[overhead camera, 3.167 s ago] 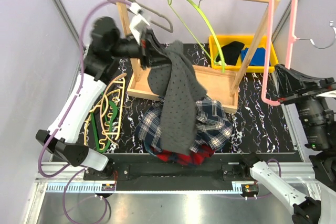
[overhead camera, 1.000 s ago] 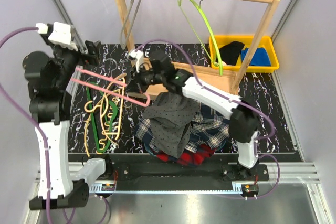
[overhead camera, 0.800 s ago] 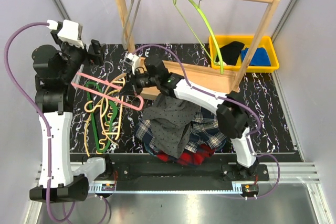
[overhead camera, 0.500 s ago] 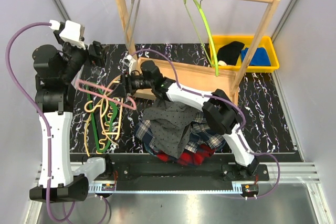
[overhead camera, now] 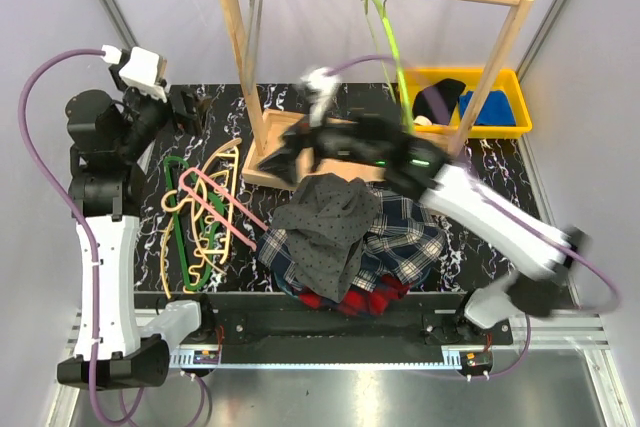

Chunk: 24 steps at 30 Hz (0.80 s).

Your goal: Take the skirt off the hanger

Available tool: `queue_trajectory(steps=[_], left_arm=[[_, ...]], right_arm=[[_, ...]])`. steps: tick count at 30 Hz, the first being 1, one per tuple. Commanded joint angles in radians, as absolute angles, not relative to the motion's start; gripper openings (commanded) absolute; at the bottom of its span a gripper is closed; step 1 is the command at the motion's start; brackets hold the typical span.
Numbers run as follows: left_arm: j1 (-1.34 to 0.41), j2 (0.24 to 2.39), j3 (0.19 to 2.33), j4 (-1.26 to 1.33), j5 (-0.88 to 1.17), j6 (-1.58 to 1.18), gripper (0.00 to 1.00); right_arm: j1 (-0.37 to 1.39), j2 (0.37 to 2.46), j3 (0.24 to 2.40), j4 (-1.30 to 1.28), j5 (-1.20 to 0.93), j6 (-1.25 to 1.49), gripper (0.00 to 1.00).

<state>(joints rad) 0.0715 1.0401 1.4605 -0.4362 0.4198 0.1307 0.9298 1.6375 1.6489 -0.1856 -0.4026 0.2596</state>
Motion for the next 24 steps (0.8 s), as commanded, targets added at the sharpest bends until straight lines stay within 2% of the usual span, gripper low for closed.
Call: queue_trajectory(steps=[1, 2, 5, 9, 15, 24], left_arm=[[0.078, 1.009, 1.422, -0.465, 0.42, 0.153, 0.99], [0.08, 1.005, 1.408, -0.477, 0.405, 0.152, 0.99], [0.08, 1.003, 1.381, -0.515, 0.359, 0.106, 0.99], [0.08, 1.02, 1.374, -0.58, 0.338, 0.08, 0.99], [0.08, 1.023, 1.419, -0.663, 0.27, 0.063, 0.99], [0.078, 1.063, 1.431, -0.776, -0.044, 0.054, 0.99]], right_arm=[[0.934, 1.262, 1.718, -0.521, -0.1, 0.118, 1.0], [0.933, 1.224, 1.729, -0.645, -0.045, 0.135, 1.0], [0.936, 1.108, 1.764, -0.906, 0.341, 0.245, 1.0], [0.934, 1.045, 1.767, -1.167, 0.613, 0.392, 1.0], [0.934, 1.074, 1.847, -1.333, 0.719, 0.528, 1.0], [0.934, 1.121, 1.885, -1.255, 0.695, 0.442, 1.0]])
